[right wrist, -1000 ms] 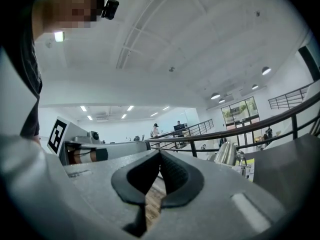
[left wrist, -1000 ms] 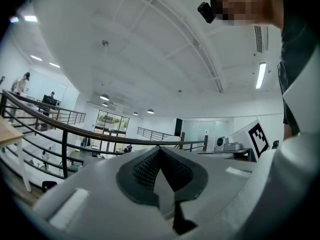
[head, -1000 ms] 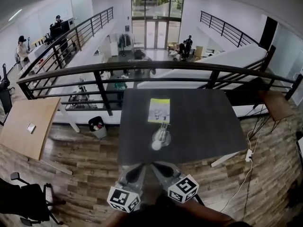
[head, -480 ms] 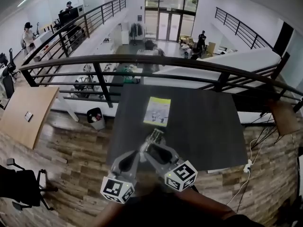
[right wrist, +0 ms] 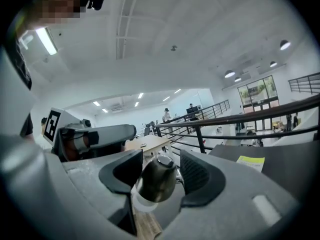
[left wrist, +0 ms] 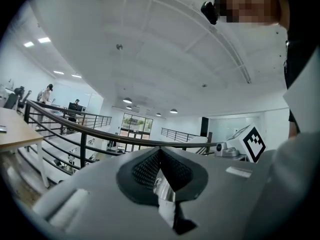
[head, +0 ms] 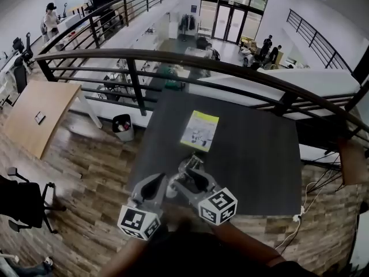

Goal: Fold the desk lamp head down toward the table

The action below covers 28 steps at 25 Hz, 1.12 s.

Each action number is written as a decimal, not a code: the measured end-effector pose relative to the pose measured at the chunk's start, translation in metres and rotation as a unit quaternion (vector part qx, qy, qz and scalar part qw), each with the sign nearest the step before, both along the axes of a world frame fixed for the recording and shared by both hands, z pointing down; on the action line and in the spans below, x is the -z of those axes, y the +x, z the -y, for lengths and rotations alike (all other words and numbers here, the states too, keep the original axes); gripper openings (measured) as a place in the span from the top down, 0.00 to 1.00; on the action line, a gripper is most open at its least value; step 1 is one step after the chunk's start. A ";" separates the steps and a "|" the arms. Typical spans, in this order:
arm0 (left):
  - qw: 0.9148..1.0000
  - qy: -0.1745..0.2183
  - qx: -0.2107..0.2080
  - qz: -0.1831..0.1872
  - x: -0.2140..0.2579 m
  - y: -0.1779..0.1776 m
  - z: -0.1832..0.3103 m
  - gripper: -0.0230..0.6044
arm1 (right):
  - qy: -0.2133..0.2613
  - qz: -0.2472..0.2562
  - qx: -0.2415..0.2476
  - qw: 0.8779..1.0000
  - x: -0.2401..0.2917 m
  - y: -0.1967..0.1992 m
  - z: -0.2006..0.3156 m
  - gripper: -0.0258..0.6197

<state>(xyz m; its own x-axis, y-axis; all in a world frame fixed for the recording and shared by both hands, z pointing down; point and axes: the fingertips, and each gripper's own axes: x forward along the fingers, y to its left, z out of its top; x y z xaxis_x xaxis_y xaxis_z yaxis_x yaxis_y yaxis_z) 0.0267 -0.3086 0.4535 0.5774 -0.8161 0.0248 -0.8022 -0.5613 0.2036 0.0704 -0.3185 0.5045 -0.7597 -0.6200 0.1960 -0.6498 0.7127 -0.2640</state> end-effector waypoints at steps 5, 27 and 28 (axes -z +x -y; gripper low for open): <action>1.000 -0.013 0.001 0.004 -0.009 0.002 0.005 0.96 | -0.015 0.007 0.020 1.000 -0.008 -0.005 -0.004 0.62; 0.998 -0.060 0.009 0.012 -0.047 -0.012 0.011 0.96 | 0.047 -0.166 0.125 0.977 -0.104 -0.045 -0.048 0.67; 0.998 -0.062 0.010 0.013 -0.049 -0.012 0.011 0.96 | 0.040 -0.169 0.125 0.977 -0.106 -0.047 -0.049 0.67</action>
<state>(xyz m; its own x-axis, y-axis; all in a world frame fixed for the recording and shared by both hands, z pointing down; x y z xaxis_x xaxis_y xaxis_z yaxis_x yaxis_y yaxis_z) 0.0145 -0.3192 0.5020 0.5595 -0.8167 0.1412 -0.8184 -0.5174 0.2501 0.0236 -0.2692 0.6109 -0.7890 -0.4475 0.4209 -0.4939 0.8695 -0.0014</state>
